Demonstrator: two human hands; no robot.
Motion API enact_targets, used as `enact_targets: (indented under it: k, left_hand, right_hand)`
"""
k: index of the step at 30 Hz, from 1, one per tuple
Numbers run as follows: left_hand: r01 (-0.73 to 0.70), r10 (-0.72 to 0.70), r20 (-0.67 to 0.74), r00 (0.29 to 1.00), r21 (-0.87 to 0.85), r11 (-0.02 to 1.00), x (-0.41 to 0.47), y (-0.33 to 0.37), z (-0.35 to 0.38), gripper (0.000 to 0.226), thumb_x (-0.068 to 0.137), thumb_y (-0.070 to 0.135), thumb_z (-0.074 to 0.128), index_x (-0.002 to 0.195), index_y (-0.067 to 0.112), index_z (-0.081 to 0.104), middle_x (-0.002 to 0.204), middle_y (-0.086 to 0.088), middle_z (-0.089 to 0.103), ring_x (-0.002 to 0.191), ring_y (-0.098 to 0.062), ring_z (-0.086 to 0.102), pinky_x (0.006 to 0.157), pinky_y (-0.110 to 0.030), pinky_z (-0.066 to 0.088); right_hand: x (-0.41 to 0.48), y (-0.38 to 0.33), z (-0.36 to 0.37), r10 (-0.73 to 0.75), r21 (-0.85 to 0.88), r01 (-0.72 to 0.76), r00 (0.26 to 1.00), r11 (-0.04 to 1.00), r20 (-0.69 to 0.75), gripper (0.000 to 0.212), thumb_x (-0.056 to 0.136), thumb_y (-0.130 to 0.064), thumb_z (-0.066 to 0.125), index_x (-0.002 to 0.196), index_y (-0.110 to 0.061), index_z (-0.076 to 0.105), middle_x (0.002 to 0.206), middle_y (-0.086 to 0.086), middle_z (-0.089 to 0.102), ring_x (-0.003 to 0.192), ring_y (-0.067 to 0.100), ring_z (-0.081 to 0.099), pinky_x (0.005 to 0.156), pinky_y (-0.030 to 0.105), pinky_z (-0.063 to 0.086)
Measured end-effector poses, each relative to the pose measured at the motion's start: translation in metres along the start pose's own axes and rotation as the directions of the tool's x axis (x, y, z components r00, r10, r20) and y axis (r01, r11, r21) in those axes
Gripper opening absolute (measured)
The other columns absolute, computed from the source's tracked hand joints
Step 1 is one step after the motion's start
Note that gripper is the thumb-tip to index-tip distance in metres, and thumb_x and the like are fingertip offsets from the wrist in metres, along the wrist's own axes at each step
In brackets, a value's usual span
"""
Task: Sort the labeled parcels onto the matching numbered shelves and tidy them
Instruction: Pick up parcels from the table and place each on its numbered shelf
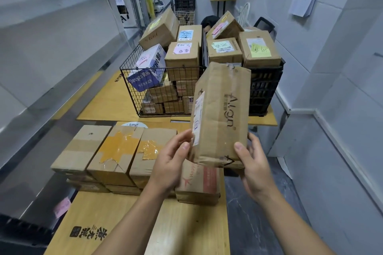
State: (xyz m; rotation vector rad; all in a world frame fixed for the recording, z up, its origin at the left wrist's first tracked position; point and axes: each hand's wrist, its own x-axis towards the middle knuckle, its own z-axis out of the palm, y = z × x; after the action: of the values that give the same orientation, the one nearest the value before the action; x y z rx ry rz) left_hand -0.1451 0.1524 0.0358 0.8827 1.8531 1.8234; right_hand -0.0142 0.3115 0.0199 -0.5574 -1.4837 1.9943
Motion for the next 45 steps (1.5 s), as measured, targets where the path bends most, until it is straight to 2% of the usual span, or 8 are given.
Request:
enact_targets:
  k: [5,10,15,19,26,32,37,45]
  left_hand:
    - [0.04,-0.045,0.009,0.999,0.299,0.953,0.005,-0.009,-0.007,0.065,0.084,0.048,0.068,0.142,0.039,0.04,0.137,0.018,0.043,0.126,0.007,0.042,0.105,-0.039,0.046]
    - [0.101,-0.107,0.04,0.993,0.131,0.986,-0.001,-0.003,-0.008,0.093,0.061,0.058,0.08,0.133,0.068,0.022,0.146,0.016,0.041,0.13,0.003,0.043,0.107,-0.035,0.044]
    - [0.033,-0.023,-0.087,0.996,0.116,0.993,-0.011,0.001,-0.011,0.087,0.066,0.044,0.083,0.13,0.069,0.03,0.139,0.02,0.046,0.125,-0.001,0.05,0.102,-0.042,0.049]
    - [0.013,0.021,-0.178,0.984,0.187,0.982,-0.022,0.002,-0.025,0.087,0.065,0.045,0.084,0.132,0.064,0.033,0.141,0.017,0.045,0.125,-0.004,0.049,0.101,-0.039,0.05]
    - [0.027,0.088,-0.356,0.93,0.303,0.952,-0.061,0.005,-0.063,0.082,0.067,0.051,0.08,0.134,0.056,0.032,0.133,0.037,0.042,0.121,0.011,0.045,0.092,-0.014,0.046]
    - [0.096,0.147,-0.521,0.841,0.41,0.907,-0.118,0.022,-0.105,0.079,0.071,0.048,0.077,0.133,0.058,0.03,0.129,0.044,0.037,0.119,0.022,0.039,0.085,-0.001,0.039]
    - [0.17,0.189,-0.663,0.724,0.437,0.883,-0.182,0.037,-0.13,0.078,0.068,0.046,0.077,0.13,0.058,0.032,0.127,0.042,0.04,0.116,0.023,0.041,0.086,0.001,0.036]
    - [0.309,0.229,-0.809,0.542,0.445,0.841,-0.307,0.055,-0.151,0.08,0.07,0.043,0.079,0.136,0.054,0.034,0.136,0.022,0.049,0.122,0.002,0.05,0.098,-0.026,0.047]
  right_hand:
    - [0.002,-0.003,-0.009,0.035,0.196,-0.039,0.999,0.98,0.025,0.071,0.075,-0.047,0.081,0.136,-0.027,0.051,0.129,0.012,0.067,0.115,0.031,0.067,0.088,0.047,0.057]
    - [0.002,-0.002,-0.011,0.094,0.316,-0.101,0.995,0.944,0.035,0.041,0.089,-0.027,0.053,0.13,-0.031,0.054,0.125,0.01,0.069,0.105,0.027,0.069,0.078,0.044,0.062]
    - [0.006,0.005,-0.002,0.012,0.135,-0.012,1.0,0.991,0.002,0.039,0.083,-0.038,0.066,0.12,-0.05,0.062,0.131,0.002,0.066,0.121,0.026,0.063,0.097,0.045,0.056]
    - [0.008,0.004,0.007,-0.096,-0.141,0.101,0.994,0.985,0.048,0.039,0.104,-0.008,0.049,0.123,-0.041,0.06,0.101,-0.02,0.073,0.088,0.011,0.066,0.078,0.039,0.05]
    - [0.008,-0.005,0.049,0.098,-0.249,-0.014,0.94,0.968,0.327,0.059,0.074,-0.065,0.068,0.128,-0.055,0.049,0.146,-0.012,0.051,0.134,0.008,0.051,0.103,0.051,0.052]
    - [-0.007,-0.001,0.115,0.161,-0.165,-0.084,0.83,0.983,0.534,0.057,0.081,-0.044,0.079,0.125,-0.06,0.047,0.138,-0.011,0.052,0.116,0.002,0.061,0.083,0.04,0.062]
    - [-0.045,0.015,0.17,0.181,-0.137,-0.12,0.713,0.983,0.678,0.071,0.075,-0.035,0.083,0.133,-0.055,0.047,0.142,-0.006,0.053,0.121,0.012,0.063,0.096,0.049,0.056]
    - [-0.156,0.03,0.239,0.134,-0.125,-0.059,0.64,0.99,0.757,0.08,0.068,-0.03,0.086,0.13,-0.055,0.042,0.135,-0.003,0.057,0.12,0.015,0.063,0.101,0.048,0.054]
